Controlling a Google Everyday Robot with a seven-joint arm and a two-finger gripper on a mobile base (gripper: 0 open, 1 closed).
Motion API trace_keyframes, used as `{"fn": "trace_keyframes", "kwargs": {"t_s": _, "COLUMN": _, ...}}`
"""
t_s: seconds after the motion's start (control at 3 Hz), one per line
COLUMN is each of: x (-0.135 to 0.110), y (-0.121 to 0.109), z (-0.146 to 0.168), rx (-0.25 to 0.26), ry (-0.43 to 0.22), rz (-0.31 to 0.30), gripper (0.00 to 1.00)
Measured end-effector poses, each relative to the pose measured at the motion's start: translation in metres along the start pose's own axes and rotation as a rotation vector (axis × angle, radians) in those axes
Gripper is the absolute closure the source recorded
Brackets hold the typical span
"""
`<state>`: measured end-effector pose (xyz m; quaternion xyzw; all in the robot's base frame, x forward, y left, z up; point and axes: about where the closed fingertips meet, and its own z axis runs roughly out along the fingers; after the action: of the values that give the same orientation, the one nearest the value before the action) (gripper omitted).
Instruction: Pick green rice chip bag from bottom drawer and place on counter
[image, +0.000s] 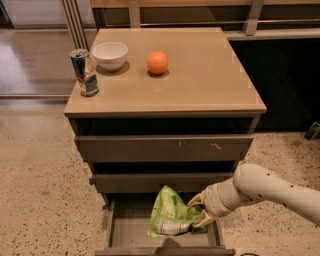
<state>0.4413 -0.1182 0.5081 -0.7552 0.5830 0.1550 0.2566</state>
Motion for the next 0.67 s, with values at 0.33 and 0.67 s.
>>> {"fn": "trace_keyframes", "kwargs": {"t_s": 0.33, "x": -0.017, "y": -0.010, "z": -0.027, "rx": 0.004, "ry": -0.011, "rz": 0.038, "gripper": 1.00}}
{"fn": "trace_keyframes", "kwargs": {"t_s": 0.67, "x": -0.080, "y": -0.044, "z": -0.121, "rx": 0.003, "ry": -0.063, "rz": 0.146, "gripper": 1.00}}
